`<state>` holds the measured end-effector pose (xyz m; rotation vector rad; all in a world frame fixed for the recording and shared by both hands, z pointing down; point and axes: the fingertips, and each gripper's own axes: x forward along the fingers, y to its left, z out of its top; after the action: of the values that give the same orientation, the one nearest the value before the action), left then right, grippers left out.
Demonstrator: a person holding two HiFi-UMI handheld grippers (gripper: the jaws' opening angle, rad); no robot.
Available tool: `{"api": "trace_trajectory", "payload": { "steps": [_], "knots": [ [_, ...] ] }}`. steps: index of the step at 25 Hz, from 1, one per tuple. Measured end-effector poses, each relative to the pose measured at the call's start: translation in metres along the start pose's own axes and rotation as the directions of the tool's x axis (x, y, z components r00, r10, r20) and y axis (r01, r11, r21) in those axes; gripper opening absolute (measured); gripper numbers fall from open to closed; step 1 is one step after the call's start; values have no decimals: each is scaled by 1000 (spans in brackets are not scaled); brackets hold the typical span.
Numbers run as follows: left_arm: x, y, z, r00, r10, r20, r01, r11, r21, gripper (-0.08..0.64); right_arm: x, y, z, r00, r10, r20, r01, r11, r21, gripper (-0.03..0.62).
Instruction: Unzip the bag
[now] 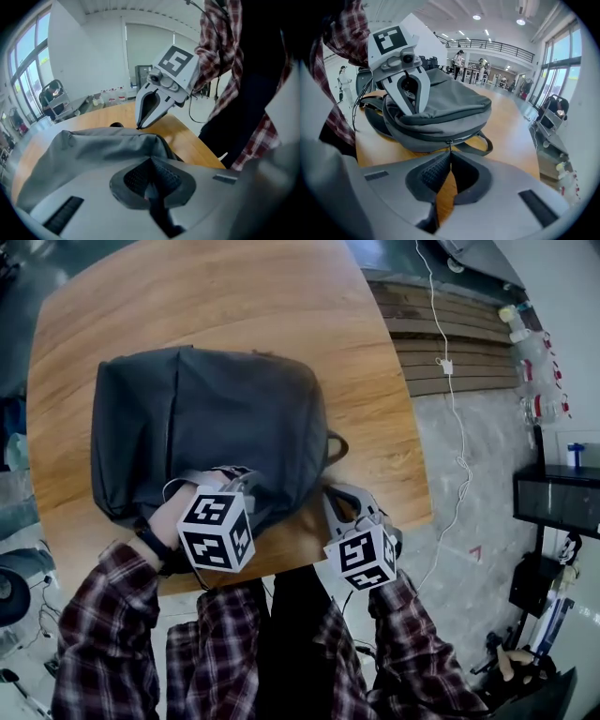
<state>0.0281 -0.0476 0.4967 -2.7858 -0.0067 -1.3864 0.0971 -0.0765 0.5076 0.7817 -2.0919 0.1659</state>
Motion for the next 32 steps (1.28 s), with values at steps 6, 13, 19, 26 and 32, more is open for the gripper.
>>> {"api": "trace_trajectory", "payload": {
  "steps": [6,13,19,26,32],
  "knots": [
    [25,38,33,973,87,214,-33,969,-245,9,4,-53,-10,996,-89,-20,90,993,70,18],
    [36,66,48,957,159,244,-63,930,-361,9,-12,-59,-18,993,-116,-20,118,967,224,18],
    [36,79,55,953,186,240,-74,910,-409,9,-25,-9,-15,998,-67,15,56,919,390,18],
    [40,110,61,944,235,232,-98,871,-481,8,-32,46,17,993,14,115,-69,869,490,18],
    [44,134,65,940,253,230,-94,837,-539,9,-14,91,47,980,127,155,-183,880,439,18]
  ]
}}
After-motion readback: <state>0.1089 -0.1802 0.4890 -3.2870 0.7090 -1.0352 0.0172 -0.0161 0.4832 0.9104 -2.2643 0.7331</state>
